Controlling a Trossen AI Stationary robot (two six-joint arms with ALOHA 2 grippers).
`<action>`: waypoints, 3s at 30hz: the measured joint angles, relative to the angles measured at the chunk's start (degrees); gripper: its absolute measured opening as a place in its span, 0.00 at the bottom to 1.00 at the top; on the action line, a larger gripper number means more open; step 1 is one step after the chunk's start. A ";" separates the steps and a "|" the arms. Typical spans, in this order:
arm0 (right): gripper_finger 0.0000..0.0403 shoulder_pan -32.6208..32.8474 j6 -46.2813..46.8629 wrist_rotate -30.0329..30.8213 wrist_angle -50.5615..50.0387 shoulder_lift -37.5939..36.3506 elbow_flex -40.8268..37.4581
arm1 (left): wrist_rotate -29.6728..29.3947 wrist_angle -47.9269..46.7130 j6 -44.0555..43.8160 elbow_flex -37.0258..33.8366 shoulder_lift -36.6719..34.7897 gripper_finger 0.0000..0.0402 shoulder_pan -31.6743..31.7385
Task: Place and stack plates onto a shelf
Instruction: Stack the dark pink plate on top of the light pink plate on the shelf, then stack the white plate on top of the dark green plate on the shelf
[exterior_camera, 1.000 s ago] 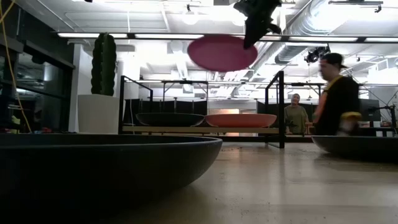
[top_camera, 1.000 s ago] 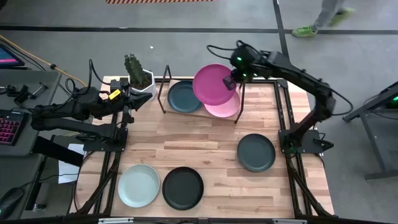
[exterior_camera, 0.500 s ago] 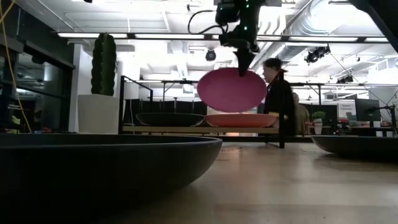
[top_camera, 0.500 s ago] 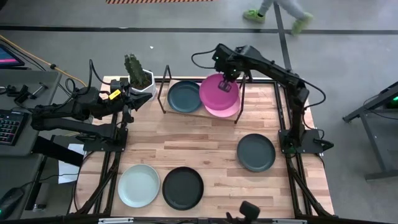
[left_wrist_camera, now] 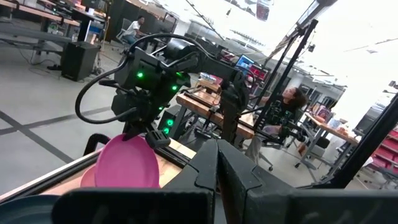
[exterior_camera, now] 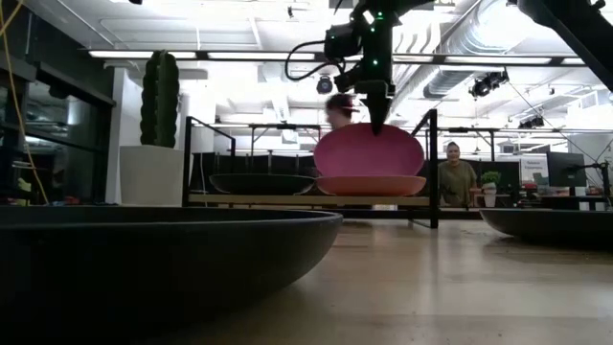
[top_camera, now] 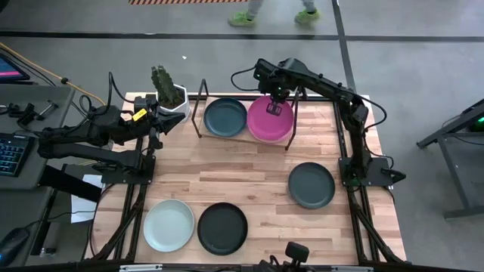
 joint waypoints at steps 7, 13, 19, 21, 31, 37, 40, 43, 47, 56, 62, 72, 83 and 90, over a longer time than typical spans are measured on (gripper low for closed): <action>0.00 0.02 -1.65 -0.06 0.34 0.00 0.00 | -0.02 0.00 0.14 0.00 0.00 0.00 0.00; 0.01 0.02 -1.72 -0.82 0.26 0.00 0.00 | -0.02 0.00 0.15 0.00 0.00 0.00 0.00; 0.14 0.02 -1.59 -0.79 0.12 0.00 0.00 | -0.02 0.00 0.15 0.00 0.00 0.00 0.00; 0.20 0.02 -1.57 -0.79 -0.22 0.00 0.00 | 0.11 0.00 0.17 0.00 0.00 0.00 0.00; 0.31 0.07 -0.21 -2.22 -0.80 -0.28 -0.05 | 0.15 -0.02 0.20 0.00 0.00 0.00 0.00; 0.31 0.37 4.02 -16.70 -0.93 -5.92 -0.07 | 0.20 -0.14 0.22 0.00 -0.09 0.00 -0.01; 0.31 1.86 6.15 -22.32 1.53 -11.11 -1.65 | 0.24 -0.15 0.19 0.00 -0.07 0.00 -0.01; 0.31 5.02 8.73 -25.31 6.53 -18.86 -7.41 | 1.68 -0.15 0.21 0.00 -0.07 0.00 0.00; 0.31 11.55 17.31 -25.28 20.75 -31.83 -22.93 | 3.92 -0.19 0.22 0.00 -0.07 0.00 -0.04; 0.31 33.26 40.72 -15.25 67.64 -53.44 -56.48 | 3.89 -1.06 3.04 0.00 0.00 0.00 -0.02; 0.31 38.67 40.55 -9.97 74.51 -54.91 -59.45 | 3.89 -1.05 3.23 0.00 0.00 0.00 -0.02; 0.31 38.84 36.20 -10.02 73.97 -54.05 -57.92 | 3.87 -1.95 3.35 0.00 0.11 0.00 -0.02; 0.31 38.82 37.86 -10.08 70.37 -54.03 -57.92 | 12.12 -2.24 0.27 1.75 5.27 0.11 -1.53; 0.31 38.82 37.90 -10.10 70.40 -54.03 -57.90 | 23.26 -29.23 -0.88 10.05 17.72 0.33 -9.45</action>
